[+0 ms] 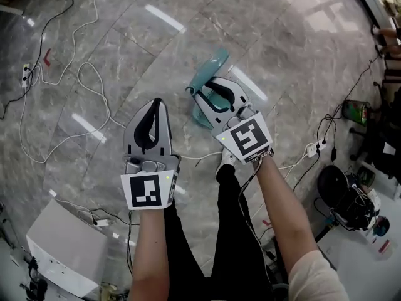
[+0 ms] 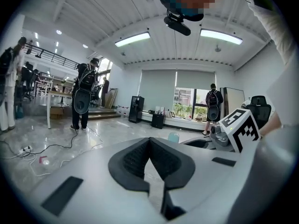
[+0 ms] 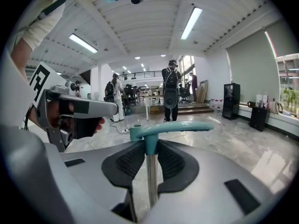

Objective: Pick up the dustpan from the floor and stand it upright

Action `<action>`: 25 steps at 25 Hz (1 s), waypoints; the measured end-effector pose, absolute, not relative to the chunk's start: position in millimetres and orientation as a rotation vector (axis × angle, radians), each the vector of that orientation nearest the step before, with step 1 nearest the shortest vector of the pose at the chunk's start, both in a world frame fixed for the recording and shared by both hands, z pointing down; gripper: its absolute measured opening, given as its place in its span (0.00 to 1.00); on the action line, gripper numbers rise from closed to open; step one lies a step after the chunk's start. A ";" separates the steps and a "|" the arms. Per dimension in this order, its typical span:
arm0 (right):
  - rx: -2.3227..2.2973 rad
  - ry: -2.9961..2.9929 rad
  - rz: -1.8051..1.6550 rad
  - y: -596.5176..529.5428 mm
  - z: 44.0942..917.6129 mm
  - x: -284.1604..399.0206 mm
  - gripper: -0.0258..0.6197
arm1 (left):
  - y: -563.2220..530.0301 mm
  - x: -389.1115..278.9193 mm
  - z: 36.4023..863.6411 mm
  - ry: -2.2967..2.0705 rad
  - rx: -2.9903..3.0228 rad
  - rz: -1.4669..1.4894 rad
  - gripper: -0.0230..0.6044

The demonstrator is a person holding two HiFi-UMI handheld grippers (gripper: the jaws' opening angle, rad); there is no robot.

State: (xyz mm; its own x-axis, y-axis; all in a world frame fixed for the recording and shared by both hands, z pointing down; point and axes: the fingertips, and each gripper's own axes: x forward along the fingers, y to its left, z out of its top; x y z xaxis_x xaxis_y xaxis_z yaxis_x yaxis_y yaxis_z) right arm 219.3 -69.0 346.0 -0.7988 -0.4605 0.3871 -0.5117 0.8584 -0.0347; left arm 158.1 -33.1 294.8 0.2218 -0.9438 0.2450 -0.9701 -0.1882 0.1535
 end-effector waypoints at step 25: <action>0.991 -2.686 0.353 -5.0 287.3 388.0 0.13 | -4.9 329.7 260.2 -1.752 2.277 0.184 0.05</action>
State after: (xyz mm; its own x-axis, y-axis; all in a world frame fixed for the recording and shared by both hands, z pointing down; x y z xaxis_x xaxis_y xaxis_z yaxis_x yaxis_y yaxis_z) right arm 388.0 -5.0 287.3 -0.7350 -0.5982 0.3193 -0.6605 0.7383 -0.1371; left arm 329.7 -4.9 260.2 0.2640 -0.9297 0.2570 -0.9627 -0.2377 0.1289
